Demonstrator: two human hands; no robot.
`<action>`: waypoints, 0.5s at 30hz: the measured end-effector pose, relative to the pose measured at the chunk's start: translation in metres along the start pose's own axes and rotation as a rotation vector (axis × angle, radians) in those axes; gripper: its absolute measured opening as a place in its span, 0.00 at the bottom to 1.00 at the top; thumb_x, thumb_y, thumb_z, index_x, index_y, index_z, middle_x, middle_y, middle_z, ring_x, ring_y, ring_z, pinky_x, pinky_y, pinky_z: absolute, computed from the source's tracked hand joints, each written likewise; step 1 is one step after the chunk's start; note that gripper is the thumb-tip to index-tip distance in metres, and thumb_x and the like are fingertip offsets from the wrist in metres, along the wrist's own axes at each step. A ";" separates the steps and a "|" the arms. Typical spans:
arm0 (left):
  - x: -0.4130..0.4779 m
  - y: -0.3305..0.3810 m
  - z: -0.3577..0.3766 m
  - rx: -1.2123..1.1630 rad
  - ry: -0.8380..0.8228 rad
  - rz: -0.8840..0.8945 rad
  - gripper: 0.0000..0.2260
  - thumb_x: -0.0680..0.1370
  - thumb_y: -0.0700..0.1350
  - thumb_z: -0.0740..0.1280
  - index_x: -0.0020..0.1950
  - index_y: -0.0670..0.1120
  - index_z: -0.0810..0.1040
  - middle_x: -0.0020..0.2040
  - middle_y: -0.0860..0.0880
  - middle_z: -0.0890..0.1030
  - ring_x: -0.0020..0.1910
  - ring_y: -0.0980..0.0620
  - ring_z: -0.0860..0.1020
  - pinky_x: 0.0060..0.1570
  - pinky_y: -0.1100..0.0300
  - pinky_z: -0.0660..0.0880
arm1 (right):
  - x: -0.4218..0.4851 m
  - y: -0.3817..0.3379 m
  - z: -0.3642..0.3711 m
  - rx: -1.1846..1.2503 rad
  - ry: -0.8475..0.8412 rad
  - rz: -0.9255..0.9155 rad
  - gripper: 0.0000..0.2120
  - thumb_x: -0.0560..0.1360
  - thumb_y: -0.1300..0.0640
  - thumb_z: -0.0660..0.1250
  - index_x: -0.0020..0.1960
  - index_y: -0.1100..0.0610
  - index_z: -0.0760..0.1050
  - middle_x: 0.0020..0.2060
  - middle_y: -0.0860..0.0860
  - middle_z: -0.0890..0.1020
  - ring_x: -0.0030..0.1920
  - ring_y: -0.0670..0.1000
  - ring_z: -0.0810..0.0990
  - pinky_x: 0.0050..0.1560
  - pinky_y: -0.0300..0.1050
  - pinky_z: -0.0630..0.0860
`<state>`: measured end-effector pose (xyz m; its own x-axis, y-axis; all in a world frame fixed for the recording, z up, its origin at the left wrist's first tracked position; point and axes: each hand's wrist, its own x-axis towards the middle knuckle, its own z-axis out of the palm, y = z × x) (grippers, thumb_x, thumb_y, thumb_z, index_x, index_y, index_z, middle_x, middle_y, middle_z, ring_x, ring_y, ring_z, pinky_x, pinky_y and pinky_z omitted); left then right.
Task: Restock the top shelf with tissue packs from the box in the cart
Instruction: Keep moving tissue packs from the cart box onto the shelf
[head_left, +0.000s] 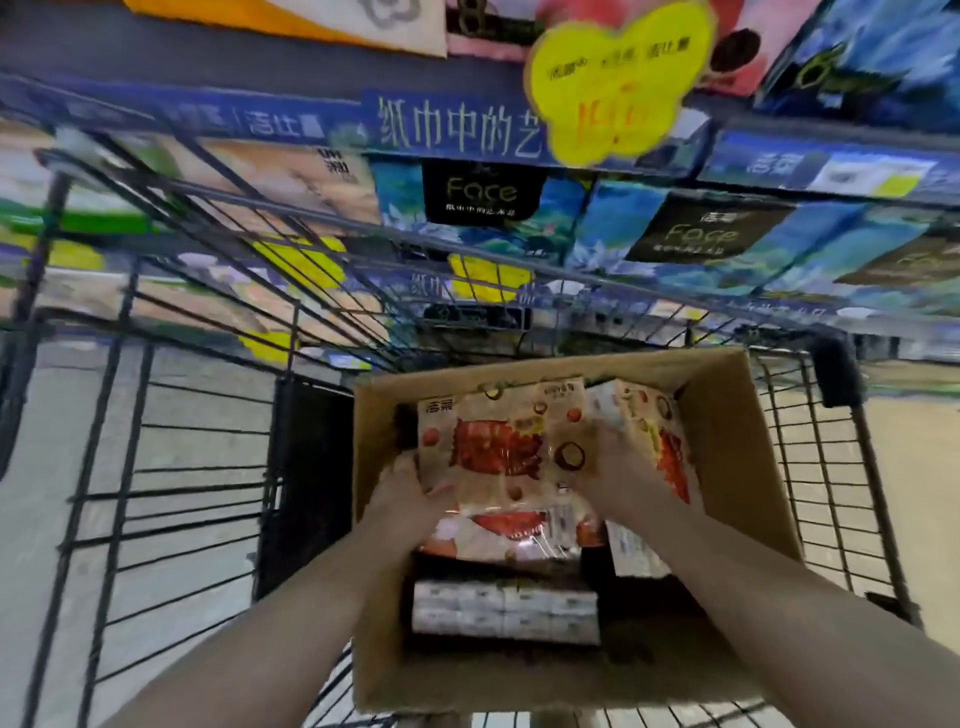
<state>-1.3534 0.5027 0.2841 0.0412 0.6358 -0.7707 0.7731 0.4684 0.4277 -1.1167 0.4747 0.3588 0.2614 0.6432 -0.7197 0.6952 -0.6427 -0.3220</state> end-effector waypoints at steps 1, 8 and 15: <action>-0.006 0.016 -0.003 -0.052 0.016 -0.043 0.35 0.63 0.63 0.71 0.67 0.50 0.69 0.61 0.49 0.77 0.56 0.47 0.79 0.55 0.52 0.77 | 0.007 0.002 0.004 0.006 0.003 0.020 0.30 0.74 0.46 0.67 0.71 0.56 0.63 0.69 0.56 0.68 0.64 0.57 0.73 0.62 0.49 0.72; 0.019 0.033 0.016 -0.338 0.063 -0.334 0.35 0.71 0.54 0.73 0.71 0.40 0.64 0.66 0.38 0.73 0.63 0.38 0.73 0.63 0.49 0.71 | 0.040 0.008 0.029 0.080 -0.011 0.056 0.42 0.69 0.44 0.71 0.75 0.58 0.57 0.71 0.57 0.62 0.70 0.58 0.63 0.64 0.46 0.66; 0.019 0.031 0.017 -0.485 0.084 -0.389 0.35 0.70 0.50 0.75 0.71 0.41 0.64 0.64 0.41 0.75 0.61 0.41 0.75 0.61 0.50 0.73 | 0.041 0.010 0.035 0.107 -0.023 0.081 0.43 0.71 0.45 0.70 0.77 0.56 0.51 0.70 0.56 0.67 0.68 0.58 0.68 0.60 0.48 0.70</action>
<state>-1.3176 0.5193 0.2746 -0.2502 0.3995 -0.8819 0.3456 0.8878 0.3041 -1.1224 0.4800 0.3040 0.2975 0.5784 -0.7596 0.5965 -0.7338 -0.3252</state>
